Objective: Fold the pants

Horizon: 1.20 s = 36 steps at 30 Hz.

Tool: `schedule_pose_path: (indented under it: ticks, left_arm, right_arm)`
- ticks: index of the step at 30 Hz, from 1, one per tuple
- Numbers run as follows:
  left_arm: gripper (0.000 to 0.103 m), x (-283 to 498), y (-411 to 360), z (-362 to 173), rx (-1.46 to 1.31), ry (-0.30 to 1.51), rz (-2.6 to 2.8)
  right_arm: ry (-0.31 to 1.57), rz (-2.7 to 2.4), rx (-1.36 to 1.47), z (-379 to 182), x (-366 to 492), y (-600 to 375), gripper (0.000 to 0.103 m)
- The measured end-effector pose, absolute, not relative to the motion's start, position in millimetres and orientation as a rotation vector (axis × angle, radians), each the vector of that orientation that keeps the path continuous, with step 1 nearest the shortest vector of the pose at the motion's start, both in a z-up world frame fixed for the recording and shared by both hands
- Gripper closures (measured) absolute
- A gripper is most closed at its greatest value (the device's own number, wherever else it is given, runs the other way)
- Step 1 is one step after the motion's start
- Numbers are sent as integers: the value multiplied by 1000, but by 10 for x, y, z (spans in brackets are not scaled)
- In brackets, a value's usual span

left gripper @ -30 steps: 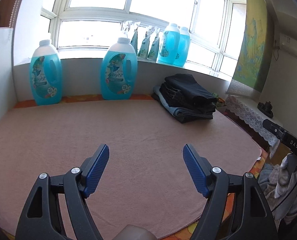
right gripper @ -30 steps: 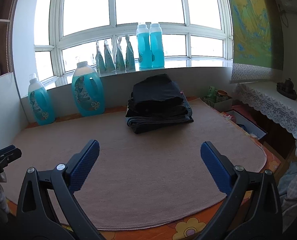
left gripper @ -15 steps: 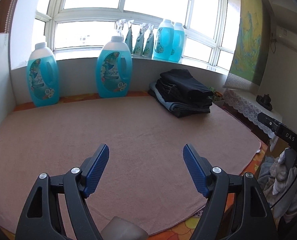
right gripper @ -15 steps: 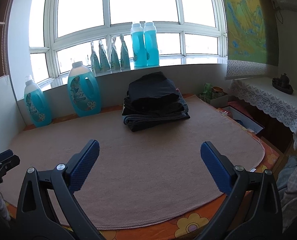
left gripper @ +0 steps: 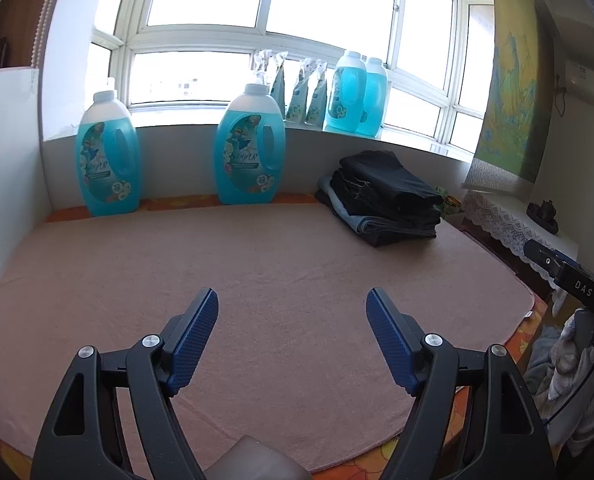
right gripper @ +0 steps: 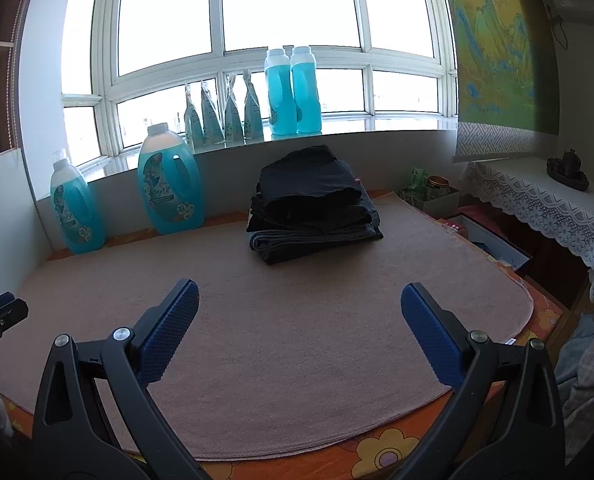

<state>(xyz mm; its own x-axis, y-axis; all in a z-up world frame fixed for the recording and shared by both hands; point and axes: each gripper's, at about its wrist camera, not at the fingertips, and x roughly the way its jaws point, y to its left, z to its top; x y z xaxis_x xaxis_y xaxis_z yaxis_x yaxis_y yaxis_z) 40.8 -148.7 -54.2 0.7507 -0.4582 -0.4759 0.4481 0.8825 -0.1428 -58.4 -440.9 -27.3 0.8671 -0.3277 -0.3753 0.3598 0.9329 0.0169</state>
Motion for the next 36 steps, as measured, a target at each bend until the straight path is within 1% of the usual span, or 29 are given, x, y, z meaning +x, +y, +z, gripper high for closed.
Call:
schedule_pose_path:
  ticks: [10,36]
  left_arm:
    - [24,394,-1480,-548,-18,519,-493]
    - [24,372,-1480,-568,-5,529,-454]
  right_arm:
    - [357,-369,68,-237,-606,-4356,0]
    - [351,-372,91,-317,-572,-4325,0]
